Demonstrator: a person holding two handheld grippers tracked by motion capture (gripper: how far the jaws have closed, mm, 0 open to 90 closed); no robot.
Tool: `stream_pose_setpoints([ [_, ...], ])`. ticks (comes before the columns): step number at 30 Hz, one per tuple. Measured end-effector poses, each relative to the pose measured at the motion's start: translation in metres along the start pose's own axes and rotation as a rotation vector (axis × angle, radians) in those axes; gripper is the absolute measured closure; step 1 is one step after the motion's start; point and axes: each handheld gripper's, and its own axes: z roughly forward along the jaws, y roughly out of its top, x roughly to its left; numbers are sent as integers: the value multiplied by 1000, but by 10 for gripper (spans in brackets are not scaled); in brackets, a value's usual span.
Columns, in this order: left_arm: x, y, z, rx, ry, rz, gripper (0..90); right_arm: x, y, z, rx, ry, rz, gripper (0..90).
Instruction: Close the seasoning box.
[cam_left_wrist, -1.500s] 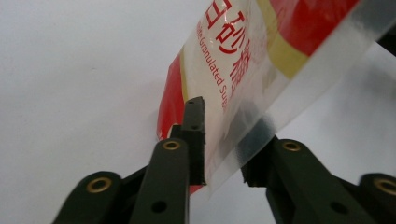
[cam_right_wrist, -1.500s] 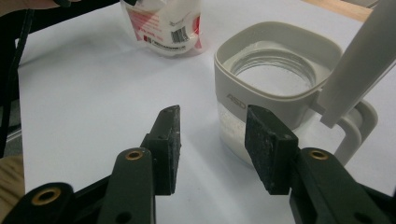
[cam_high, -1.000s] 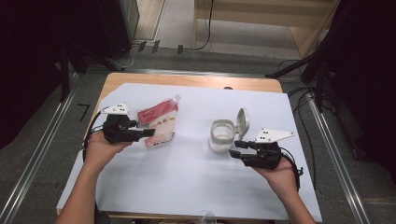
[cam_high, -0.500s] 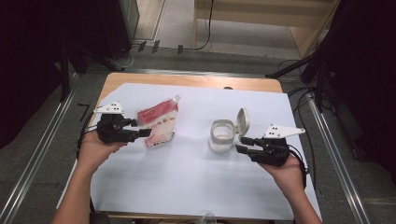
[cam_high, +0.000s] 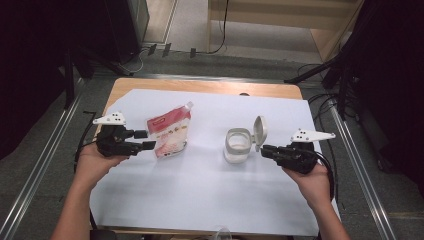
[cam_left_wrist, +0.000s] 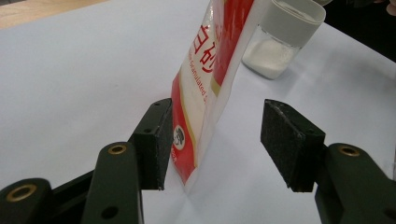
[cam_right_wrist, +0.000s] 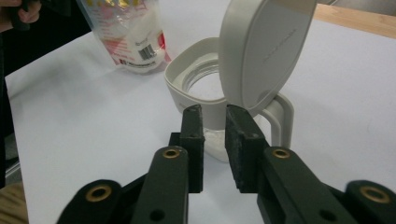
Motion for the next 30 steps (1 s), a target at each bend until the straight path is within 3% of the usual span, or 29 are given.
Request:
stream_pose_setpoints([
  [5, 4, -6, -6, -1, 19, -14, 444, -5, 2, -2, 8, -10, 20, 900],
  [22, 14, -15, -11, 9, 56, -47, 448, -25, 14, 8, 17, -51, 54, 898],
  [28, 16, -16, -4, 21, 72, -51, 419, -34, 21, 13, 26, -63, 53, 896],
  [30, 16, -16, 0, 33, 72, -36, 421, -42, 24, 16, 14, -65, 82, 896],
])
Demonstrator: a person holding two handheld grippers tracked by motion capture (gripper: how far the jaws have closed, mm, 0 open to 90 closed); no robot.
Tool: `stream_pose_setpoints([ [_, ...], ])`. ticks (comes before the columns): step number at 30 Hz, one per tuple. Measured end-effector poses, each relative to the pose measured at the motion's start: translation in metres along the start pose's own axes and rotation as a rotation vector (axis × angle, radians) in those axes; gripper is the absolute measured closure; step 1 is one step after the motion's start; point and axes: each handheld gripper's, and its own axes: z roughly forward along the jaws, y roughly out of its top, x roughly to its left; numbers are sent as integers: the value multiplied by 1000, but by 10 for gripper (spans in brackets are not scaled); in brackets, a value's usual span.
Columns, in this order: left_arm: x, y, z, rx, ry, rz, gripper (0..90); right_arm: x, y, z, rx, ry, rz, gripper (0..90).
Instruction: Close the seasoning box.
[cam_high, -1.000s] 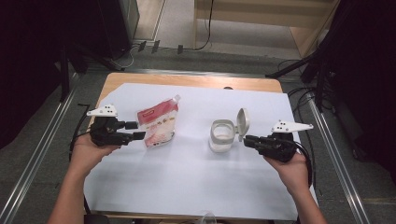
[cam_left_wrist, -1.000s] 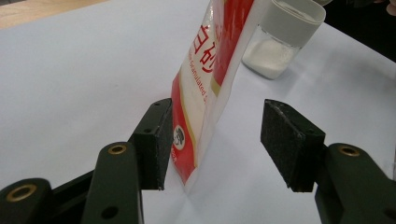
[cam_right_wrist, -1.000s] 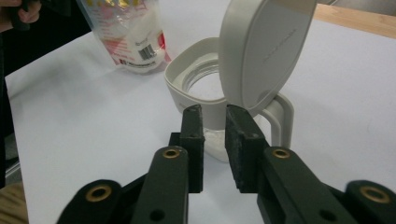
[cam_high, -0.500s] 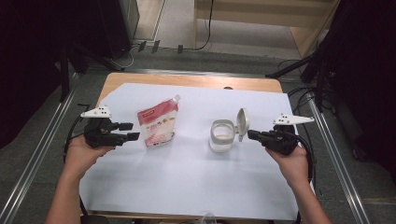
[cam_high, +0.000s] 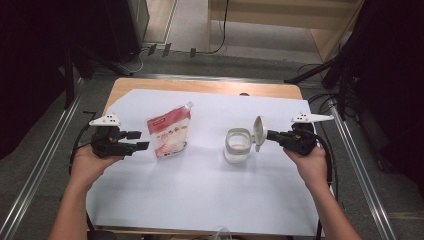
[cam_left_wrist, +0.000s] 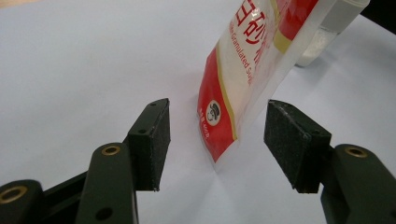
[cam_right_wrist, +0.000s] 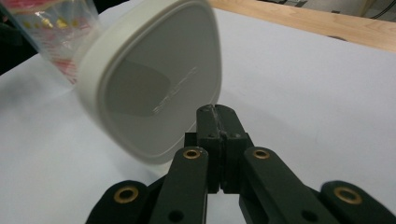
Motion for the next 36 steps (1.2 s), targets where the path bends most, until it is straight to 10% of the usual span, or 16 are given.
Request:
stream_pose_setpoints([
  [28, 10, -8, -11, -46, 42, -16, 426, 23, 12, 15, -12, 26, -58, 887],
  [36, 11, -9, -8, -28, 53, -36, 421, 29, 13, 19, -3, 30, -102, 733],
])
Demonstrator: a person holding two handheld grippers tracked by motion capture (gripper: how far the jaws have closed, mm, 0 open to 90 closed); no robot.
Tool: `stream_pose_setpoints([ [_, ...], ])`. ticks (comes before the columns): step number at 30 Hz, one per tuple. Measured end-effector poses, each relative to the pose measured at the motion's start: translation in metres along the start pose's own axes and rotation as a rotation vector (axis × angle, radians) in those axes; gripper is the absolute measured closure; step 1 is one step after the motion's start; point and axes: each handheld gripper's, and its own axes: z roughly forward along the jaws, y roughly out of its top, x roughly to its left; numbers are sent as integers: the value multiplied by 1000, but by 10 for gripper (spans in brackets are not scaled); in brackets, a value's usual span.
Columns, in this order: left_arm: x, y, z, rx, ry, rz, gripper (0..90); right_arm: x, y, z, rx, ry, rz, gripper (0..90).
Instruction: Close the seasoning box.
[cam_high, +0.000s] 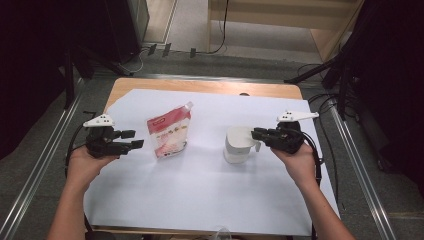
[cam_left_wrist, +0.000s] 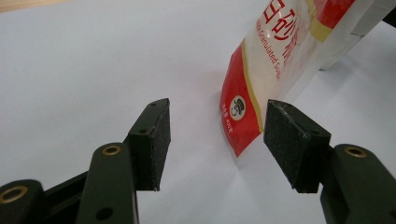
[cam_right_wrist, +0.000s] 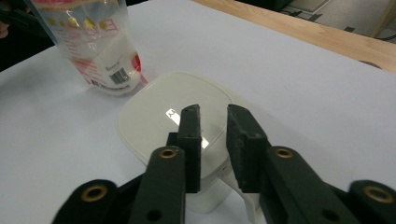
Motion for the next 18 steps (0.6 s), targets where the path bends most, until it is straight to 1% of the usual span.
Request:
stream_pose_setpoints([
  [1, 0, 0, 1, -1, 6, -4, 420, 0, 0, 0, 0, 0, -3, 709],
  [2, 0, 0, 1, -1, 6, -4, 419, 0, 0, 0, 0, 0, -3, 709],
  [3, 0, 0, 1, 4, 7, -16, 417, 0, -1, -2, 1, -13, -23, 659],
  [9, 0, 0, 2, 4, 23, -28, 415, -2, -4, -5, 0, -12, -26, 604],
  [11, 0, 0, 2, 3, 22, -24, 413, -4, -6, -10, -11, -24, -25, 576],
  [12, 0, 0, 2, 5, 20, -23, 413, -4, -6, -10, -11, -24, -25, 576],
  [14, 0, 1, 2, 5, 20, -22, 412, -6, -11, -16, -30, -38, -28, 559],
  [15, 0, 1, 1, 1, 28, -13, 412, -7, -13, -18, -32, -46, -23, 549],
  [16, 0, 1, 1, 1, 28, -13, 412, -7, -13, -18, -32, -46, -23, 549],
  [17, -1, 1, 1, -7, 31, -10, 412, -8, -15, -20, -36, -56, -16, 542],
  [18, 0, 1, 0, -3, 29, -10, 412, -10, -16, -22, -39, -63, -17, 540],
])
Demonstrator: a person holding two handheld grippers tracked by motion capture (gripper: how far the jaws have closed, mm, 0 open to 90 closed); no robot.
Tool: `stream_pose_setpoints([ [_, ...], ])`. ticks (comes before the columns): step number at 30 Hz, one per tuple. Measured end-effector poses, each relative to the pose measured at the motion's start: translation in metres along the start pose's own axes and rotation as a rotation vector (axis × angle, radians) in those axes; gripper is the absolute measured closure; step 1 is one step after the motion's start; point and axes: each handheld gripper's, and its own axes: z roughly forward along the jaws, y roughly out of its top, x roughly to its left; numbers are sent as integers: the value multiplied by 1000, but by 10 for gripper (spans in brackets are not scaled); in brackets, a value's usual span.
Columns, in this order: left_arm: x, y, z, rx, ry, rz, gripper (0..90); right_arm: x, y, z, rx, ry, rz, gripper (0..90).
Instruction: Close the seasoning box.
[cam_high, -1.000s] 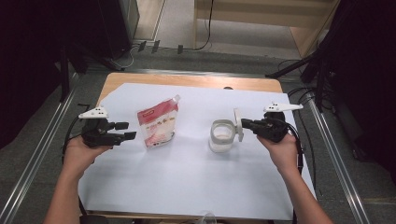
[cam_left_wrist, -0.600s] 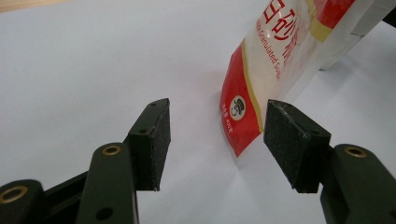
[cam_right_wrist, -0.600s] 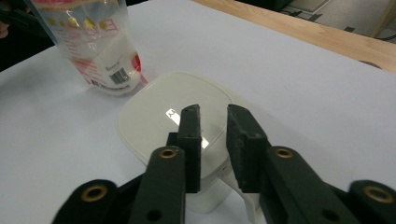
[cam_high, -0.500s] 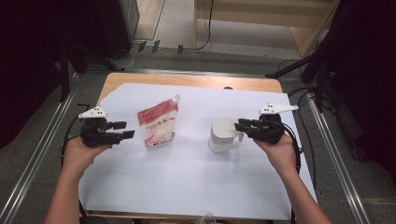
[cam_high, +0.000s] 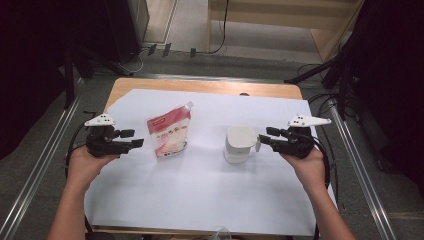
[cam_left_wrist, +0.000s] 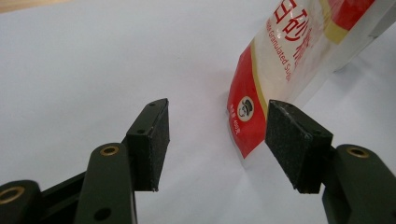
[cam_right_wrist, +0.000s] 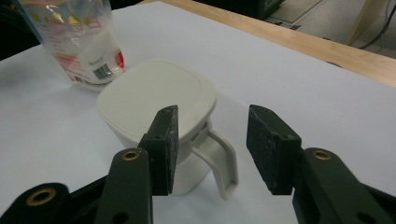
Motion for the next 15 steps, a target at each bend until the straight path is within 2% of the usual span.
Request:
stream_pose_setpoints([
  [3, 0, 0, 0, 6, 1, 1, 410, -6, -6, -6, -10, -16, 14, 527],
  [10, -3, 2, -1, 1, -3, 12, 407, -9, -16, -14, -22, -47, 8, 505],
  [12, -4, 4, -1, -11, 8, 19, 405, -10, -20, -16, -14, -61, 2, 495],
  [15, -6, 4, -1, 0, 9, 20, 405, -13, -25, -20, -10, -75, 13, 484],
])
